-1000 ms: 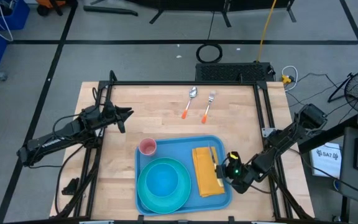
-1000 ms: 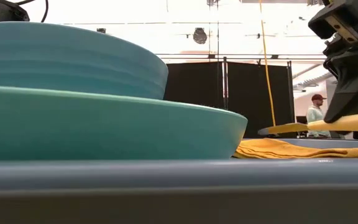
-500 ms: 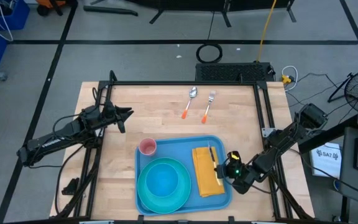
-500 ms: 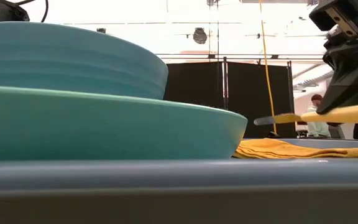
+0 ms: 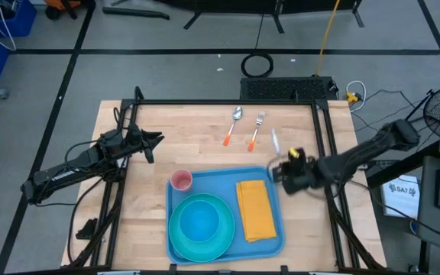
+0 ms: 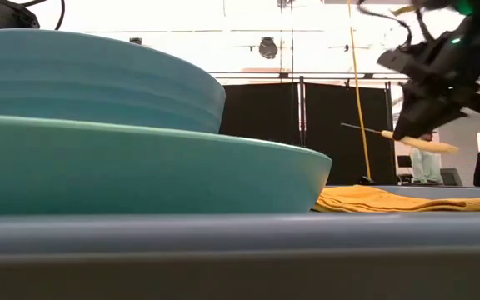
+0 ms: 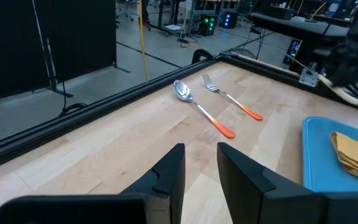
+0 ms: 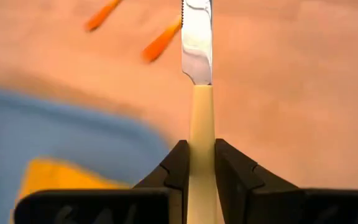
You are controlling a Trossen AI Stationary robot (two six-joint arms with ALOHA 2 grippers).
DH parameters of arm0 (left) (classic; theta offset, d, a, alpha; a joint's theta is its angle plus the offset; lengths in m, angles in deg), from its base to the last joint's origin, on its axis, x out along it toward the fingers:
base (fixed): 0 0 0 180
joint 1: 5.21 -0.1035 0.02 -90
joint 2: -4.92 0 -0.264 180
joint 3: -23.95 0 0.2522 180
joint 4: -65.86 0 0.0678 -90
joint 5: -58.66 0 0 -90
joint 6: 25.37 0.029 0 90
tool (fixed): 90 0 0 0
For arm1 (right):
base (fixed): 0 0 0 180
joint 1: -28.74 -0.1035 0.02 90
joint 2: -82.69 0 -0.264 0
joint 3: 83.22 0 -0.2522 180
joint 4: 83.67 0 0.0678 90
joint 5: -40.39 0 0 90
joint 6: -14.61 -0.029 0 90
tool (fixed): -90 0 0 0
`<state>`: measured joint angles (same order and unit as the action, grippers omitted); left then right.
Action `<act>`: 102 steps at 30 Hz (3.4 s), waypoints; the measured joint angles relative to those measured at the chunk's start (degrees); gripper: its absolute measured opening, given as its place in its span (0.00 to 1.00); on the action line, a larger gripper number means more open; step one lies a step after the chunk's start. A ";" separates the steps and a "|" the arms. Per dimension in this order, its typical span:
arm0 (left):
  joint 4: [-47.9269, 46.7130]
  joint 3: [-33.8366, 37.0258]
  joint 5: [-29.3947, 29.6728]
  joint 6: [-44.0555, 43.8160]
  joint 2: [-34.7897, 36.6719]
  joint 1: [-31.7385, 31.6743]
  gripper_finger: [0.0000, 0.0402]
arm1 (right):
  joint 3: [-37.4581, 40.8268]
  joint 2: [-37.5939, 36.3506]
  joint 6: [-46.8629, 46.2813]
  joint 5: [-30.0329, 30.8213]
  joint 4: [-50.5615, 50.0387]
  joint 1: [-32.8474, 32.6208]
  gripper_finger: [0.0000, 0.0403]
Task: Set up tray
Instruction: Put the yellow knife on top of the yellow napkin on the blue tray, then put the orange fork on top of the yellow napkin on the blue tray
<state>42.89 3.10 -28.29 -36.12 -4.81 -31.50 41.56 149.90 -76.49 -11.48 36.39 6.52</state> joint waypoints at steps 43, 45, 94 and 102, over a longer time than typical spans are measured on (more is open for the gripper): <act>0.00 0.00 0.00 0.00 0.01 -0.04 0.24 | 21.75 -5.85 42.14 -23.00 40.07 50.02 0.56; 0.00 0.00 0.00 -0.01 0.00 -0.04 0.24 | 21.75 -6.52 42.99 -26.02 46.03 50.01 0.57; 0.01 0.00 0.00 -0.01 0.00 -0.04 0.24 | -21.81 34.74 50.26 -38.36 21.12 54.07 0.41; 0.00 0.00 0.00 -0.01 0.00 -0.02 0.24 | -21.81 34.78 50.36 -38.17 21.84 55.66 0.41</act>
<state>42.89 3.10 -28.29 -36.13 -4.82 -31.52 19.75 184.68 -26.13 -49.65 58.23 62.18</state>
